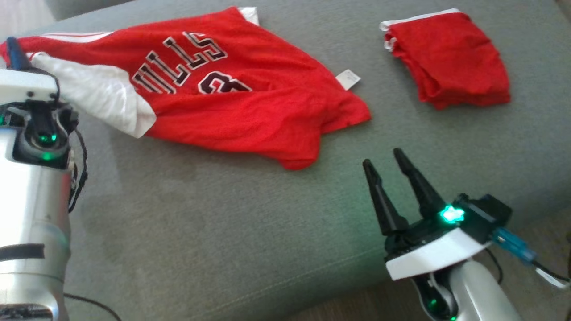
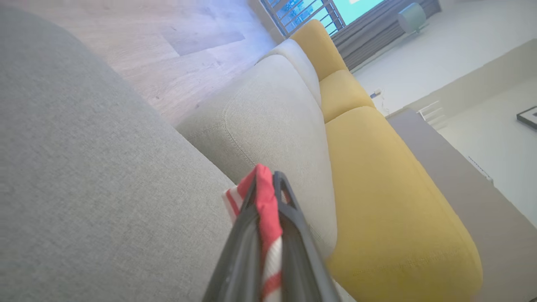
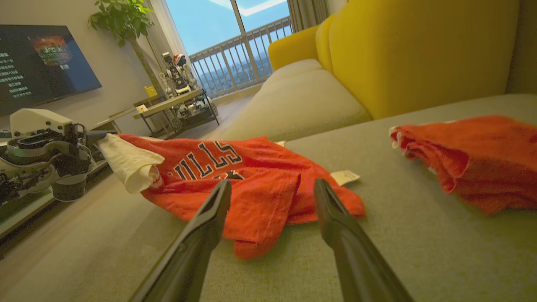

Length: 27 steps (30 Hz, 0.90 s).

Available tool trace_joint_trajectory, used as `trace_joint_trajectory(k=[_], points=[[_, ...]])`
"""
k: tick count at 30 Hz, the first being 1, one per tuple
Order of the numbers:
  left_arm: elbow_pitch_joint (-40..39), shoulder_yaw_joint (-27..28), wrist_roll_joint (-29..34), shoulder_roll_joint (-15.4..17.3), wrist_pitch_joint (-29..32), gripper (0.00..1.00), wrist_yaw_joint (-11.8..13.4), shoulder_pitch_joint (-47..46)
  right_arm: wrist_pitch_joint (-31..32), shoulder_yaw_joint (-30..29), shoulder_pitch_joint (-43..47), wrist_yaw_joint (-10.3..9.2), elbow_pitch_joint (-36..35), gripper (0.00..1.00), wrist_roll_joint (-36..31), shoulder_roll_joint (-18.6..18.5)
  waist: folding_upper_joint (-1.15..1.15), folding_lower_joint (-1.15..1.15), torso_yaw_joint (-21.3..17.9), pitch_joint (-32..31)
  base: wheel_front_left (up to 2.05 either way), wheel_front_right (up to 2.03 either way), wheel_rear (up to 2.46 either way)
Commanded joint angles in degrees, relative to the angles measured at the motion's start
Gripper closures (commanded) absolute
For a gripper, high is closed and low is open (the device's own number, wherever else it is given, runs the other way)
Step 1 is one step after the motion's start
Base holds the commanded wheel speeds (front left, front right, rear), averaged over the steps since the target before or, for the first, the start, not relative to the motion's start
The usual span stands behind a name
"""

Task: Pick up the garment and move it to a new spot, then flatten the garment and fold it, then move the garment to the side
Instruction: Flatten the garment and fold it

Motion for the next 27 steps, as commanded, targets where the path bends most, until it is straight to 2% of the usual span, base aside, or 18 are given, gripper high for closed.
trace_joint_trajectory(k=[1, 2, 6, 7, 8, 11, 15, 22, 27], points=[[-1.5, 1.2, 3.0, 2.7, -0.3, 0.13, -1.3, -0.8, -0.4, 2.1, -2.6, -0.02, 0.1, 0.00, 1.6, -0.3, 0.00, -0.01, 1.3, 0.6, 0.00, 0.00, 0.00], [-1.3, 0.5, 4.7, 2.8, -0.3, 0.00, -2.0, -0.3, -0.4, 2.7, -3.3, -0.02, 1.3, 0.00, 2.6, -0.3, 0.00, -0.01, 1.7, 0.6, 0.00, 0.00, 0.00], [-3.2, 0.1, 13.8, 3.8, -0.3, 0.00, -3.8, 2.1, -0.4, 4.3, -6.6, -0.02, 6.6, 0.00, 4.9, -0.3, 0.00, -0.01, 3.6, 0.5, 0.00, 0.00, 0.00], [-4.4, 0.5, 16.4, 4.0, -0.3, 0.00, -3.9, 3.1, -0.4, 4.3, -7.3, -0.02, 7.8, 0.00, 5.1, -0.3, 0.00, -0.01, 4.1, 0.4, 0.00, 0.00, 0.00], [-4.4, 0.5, 16.4, 4.0, -0.3, 0.00, -3.9, 3.1, -0.4, 4.3, -7.3, -0.02, 7.8, 0.00, 5.1, -0.3, 0.00, -0.01, 4.1, 0.4, 0.00, 0.00, 0.00], [-10.2, 2.7, 24.7, 3.5, -0.3, 0.00, -3.6, 7.5, -0.4, 3.5, -9.4, -0.02, 11.0, 0.00, 6.5, -0.3, 0.00, -0.01, 5.7, -0.1, 0.00, 0.00, 0.00], [-19.9, 6.3, 33.6, -0.5, -0.3, 0.00, -3.2, 16.0, -0.4, 1.7, -12.2, -0.02, 16.4, 0.00, 8.6, -0.3, 0.00, -0.01, 8.0, -0.5, 0.00, 0.00, 0.00], [-33.0, 7.4, 44.5, -8.6, -0.3, 0.00, -4.1, 28.9, -0.4, -1.2, -19.6, -0.02, 27.1, 0.00, 12.0, -0.3, 0.00, -0.01, 12.0, -0.6, 0.00, 0.00, 0.00], [-37.6, 5.8, 49.8, -11.4, -0.3, 0.00, -5.4, 34.1, -0.4, -2.2, -23.9, -0.02, 33.7, 0.00, 14.2, -0.3, 0.00, -0.01, 14.0, -0.3, 0.00, 0.00, 0.00]])
